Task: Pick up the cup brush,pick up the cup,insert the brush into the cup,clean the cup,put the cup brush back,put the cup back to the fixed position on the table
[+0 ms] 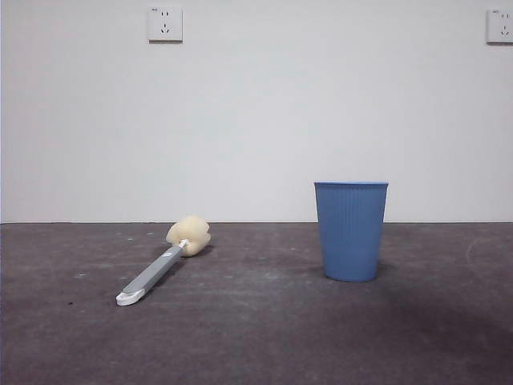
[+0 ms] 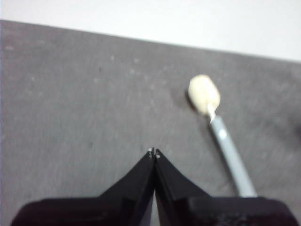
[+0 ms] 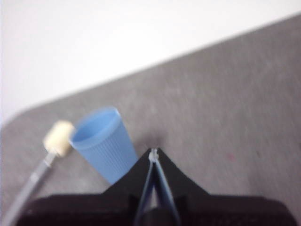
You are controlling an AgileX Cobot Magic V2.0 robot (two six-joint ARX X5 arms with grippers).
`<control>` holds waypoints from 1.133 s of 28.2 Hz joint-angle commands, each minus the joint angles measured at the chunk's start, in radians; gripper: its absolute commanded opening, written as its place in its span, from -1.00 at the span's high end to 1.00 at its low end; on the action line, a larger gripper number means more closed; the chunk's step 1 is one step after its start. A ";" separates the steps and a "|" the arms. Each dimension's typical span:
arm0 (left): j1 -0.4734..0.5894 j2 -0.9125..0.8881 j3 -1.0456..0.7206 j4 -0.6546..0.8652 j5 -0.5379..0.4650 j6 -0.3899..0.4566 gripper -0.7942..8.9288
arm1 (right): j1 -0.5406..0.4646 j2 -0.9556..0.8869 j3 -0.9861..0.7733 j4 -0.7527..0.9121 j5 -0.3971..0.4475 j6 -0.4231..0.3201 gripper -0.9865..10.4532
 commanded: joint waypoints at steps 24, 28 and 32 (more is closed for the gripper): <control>0.002 0.360 0.676 -0.713 0.426 0.144 0.85 | 0.031 0.535 0.798 -0.954 -0.289 -0.457 0.85; 0.002 0.394 0.706 -0.773 0.426 0.167 0.84 | 0.032 0.537 0.799 -0.969 -0.289 -0.463 0.81; 0.002 0.412 0.710 -0.790 0.424 0.166 0.26 | 0.032 0.538 0.799 -0.961 -0.289 -0.447 0.19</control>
